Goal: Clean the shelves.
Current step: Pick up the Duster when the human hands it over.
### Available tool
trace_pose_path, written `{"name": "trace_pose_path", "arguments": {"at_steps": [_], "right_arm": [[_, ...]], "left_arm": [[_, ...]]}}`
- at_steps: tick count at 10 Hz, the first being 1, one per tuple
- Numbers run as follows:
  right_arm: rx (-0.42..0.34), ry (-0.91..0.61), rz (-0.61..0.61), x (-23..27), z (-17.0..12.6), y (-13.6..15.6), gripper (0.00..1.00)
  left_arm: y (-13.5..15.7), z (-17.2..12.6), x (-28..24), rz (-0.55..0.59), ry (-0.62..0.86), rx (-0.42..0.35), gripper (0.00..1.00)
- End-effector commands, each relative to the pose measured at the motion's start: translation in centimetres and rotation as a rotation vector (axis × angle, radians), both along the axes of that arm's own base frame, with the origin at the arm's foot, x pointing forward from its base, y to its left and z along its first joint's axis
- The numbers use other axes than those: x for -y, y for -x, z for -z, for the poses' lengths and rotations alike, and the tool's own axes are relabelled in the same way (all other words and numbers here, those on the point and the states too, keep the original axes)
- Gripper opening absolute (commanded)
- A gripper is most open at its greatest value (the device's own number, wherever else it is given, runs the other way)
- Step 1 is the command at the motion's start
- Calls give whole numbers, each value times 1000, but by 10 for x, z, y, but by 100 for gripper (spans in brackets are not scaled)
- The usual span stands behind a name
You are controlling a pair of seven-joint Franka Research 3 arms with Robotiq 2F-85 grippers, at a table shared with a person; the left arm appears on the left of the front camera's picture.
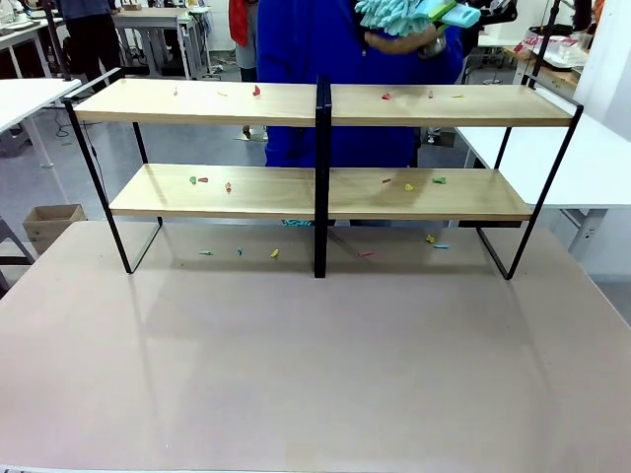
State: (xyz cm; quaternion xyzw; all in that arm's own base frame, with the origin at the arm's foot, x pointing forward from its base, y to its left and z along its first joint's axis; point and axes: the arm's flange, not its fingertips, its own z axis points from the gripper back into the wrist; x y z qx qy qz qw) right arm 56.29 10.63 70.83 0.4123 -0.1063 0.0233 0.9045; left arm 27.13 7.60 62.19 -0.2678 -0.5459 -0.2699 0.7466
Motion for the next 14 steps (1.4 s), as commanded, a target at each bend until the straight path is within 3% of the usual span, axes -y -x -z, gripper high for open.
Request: {"name": "trace_pose_path", "arguments": {"at_steps": [1, 4, 8, 10, 13, 14], "right_arm": [[-11, 18, 16, 1, -6, 2, 0], [82, -8, -96, 46, -21, 46, 0], [96, -74, -335, 166, -26, 178, 0], [204, -161, -417, 236, -24, 240, 0], [378, -211, -445, 298, -1, 289, 0], [423, -227, -469, 311, 6, 294, 0]], "left_arm": [[0, 0, 0, 6, 5, -1, 100], [0, 0, 0, 6, 5, -1, 100], [0, 0, 0, 6, 5, -1, 100], [0, 0, 0, 6, 5, -1, 100], [0, 0, 0, 6, 5, -1, 100], [0, 0, 0, 6, 5, -1, 100]]}}
